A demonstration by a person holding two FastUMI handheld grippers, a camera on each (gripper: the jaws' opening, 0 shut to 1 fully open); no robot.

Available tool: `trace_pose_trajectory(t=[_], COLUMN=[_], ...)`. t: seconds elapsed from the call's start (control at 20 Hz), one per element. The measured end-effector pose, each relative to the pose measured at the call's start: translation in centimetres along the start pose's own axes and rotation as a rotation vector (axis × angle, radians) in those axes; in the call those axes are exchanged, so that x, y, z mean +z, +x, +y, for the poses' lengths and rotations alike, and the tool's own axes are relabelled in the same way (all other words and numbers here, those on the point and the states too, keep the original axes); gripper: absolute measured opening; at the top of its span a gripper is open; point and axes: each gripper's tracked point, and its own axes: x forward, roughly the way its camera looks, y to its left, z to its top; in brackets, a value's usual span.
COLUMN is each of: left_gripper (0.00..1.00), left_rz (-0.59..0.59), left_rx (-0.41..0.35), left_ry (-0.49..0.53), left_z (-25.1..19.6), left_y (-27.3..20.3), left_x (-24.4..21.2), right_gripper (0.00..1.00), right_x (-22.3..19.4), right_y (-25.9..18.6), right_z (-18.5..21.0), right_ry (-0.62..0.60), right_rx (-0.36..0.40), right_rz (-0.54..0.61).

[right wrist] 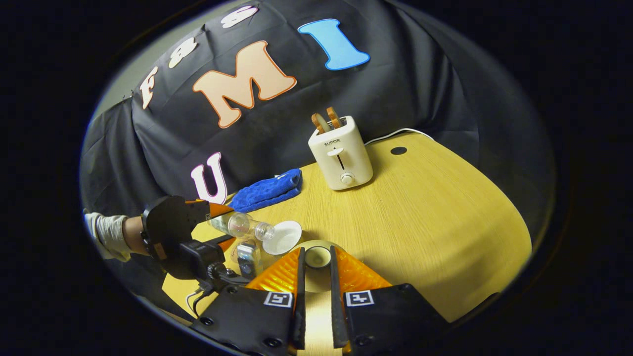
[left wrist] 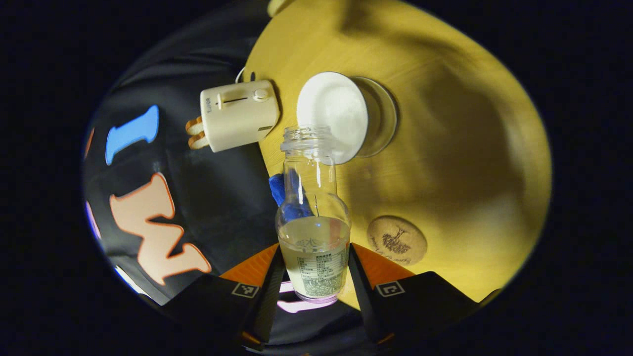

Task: Open the teacup lid with one hand, grasp the water bottle and pour water into the teacup with the other hand; after pouring, place the water bottle on the coaster and then close the teacup lid.

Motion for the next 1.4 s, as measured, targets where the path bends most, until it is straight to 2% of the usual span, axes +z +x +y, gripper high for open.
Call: trace_pose_trajectory(t=[0.05,0.1,0.3,0.4,0.45,0.5,0.6,0.65,0.7,0.95,1.05,1.1,1.15,1.25,1.3,1.4], left_gripper=[0.68,0.70,0.70,0.68,0.69,0.70,0.70,0.69,0.69,0.70,0.69,0.69,0.69,0.69,0.70,0.70], left_rz=[-0.006,-0.010,-0.029,-0.044,-0.051,-0.067,-0.087,-0.102,-0.109,-0.191,-0.231,-0.242,-0.250,-0.265,-0.261,-0.281], left_rx=[-0.009,-0.013,-0.017,0.016,0.036,0.048,0.068,0.086,0.100,0.148,0.181,0.194,0.207,0.222,0.236,0.259], left_ry=[-0.063,-0.130,-0.335,-0.429,-0.499,-0.580,-0.737,-0.799,-0.859,-1.145,-1.240,-1.283,-1.335,-1.425,-1.464,-1.534], left_z=[-0.4,-0.6,-1.4,-0.9,-0.6,-0.5,-0.2,-0.1,-0.1,0.8,1.0,0.9,0.7,0.4,0.1,0.4], left_y=[0.1,0.1,0.1,0.5,0.6,0.5,0.6,0.7,0.7,0.9,1.1,1.3,1.3,1.3,0.9,1.0], left_x=[0.2,0.0,-0.5,-0.6,-0.8,-0.6,-0.5,-0.4,-0.5,-0.8,-0.9,-1.0,-1.1,-1.5,-2.3,-2.8], right_gripper=[0.21,0.25,0.25,0.24,0.28,0.25,0.25,0.21,0.25,0.24,0.24,0.29,0.25,0.29,0.25,0.24], right_x=[0.3,0.6,1.8,2.0,2.1,2.2,2.6,2.7,2.8,2.8,2.5,2.2,2.1,2.2,2.3,2.4], right_y=[0.1,0.2,0.4,0.5,0.6,0.7,1.0,1.0,1.0,1.0,1.1,1.1,1.1,1.0,1.0,1.0], right_z=[0.0,0.0,-0.1,0.1,0.2,0.3,0.7,0.8,1.0,2.4,3.2,3.3,3.6,4.2,4.5,5.2], right_ry=[-0.013,-0.026,-0.053,-0.065,-0.075,-0.081,-0.088,-0.097,-0.107,-0.161,-0.184,-0.196,-0.211,-0.242,-0.251,-0.261], right_rx=[-0.002,-0.004,-0.018,-0.020,-0.022,-0.026,-0.027,-0.029,-0.030,-0.028,-0.027,-0.027,-0.029,-0.030,-0.029,-0.025], right_rz=[0.000,-0.002,-0.008,-0.004,-0.005,-0.007,-0.008,-0.006,-0.006,0.014,0.029,0.039,0.046,0.048,0.046,0.047])
